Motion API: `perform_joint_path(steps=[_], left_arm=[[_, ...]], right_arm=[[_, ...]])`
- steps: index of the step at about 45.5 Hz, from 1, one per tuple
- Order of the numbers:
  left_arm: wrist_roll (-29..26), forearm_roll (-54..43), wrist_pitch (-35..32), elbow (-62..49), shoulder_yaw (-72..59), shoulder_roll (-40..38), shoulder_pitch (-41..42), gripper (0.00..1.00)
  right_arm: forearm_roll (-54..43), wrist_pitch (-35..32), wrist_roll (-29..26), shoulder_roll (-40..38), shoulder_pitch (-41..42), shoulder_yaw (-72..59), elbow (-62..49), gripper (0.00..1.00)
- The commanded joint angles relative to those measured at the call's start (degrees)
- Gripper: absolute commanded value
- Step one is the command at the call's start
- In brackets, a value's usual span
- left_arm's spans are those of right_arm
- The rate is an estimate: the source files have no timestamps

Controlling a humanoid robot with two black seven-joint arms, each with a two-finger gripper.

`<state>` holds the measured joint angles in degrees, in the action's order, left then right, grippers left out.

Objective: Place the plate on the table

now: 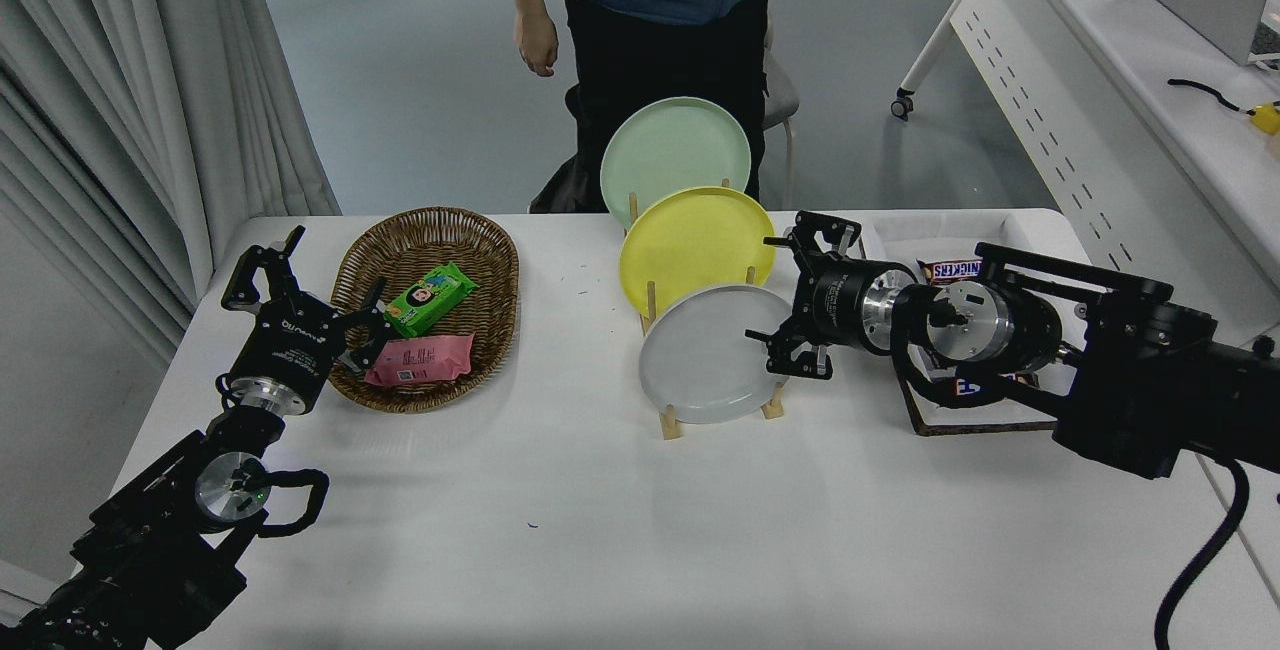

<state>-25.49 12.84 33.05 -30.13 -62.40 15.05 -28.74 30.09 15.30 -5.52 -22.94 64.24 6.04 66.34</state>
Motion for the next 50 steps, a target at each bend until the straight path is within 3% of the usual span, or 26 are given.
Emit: perform_joint_path(steps=[1, 12, 41, 50], left_arm=[[0.0, 0.0, 0.0, -0.02, 0.0, -0.02, 0.0, 1.0], [0.0, 0.0, 0.0, -0.02, 0.0, -0.02, 0.0, 1.0], [0.0, 0.0, 0.0, -0.02, 0.0, -0.02, 0.0, 1.0], [0.0, 0.0, 0.0, -0.02, 0.0, -0.02, 0.0, 1.0]], right_arm=[[-0.47, 1.14, -0.02, 1.41, -1.23, 3.45, -0.24, 1.0], [-0.38, 10.45, 0.07, 2.37, -0.96, 3.62, -0.77, 1.0], [-0.12, 10.37, 0.07, 5.18, -1.4, 4.86, -3.58, 0.98], [0.06, 10.46, -0.02, 5.19, -1.23, 4.77, -3.76, 0.78]])
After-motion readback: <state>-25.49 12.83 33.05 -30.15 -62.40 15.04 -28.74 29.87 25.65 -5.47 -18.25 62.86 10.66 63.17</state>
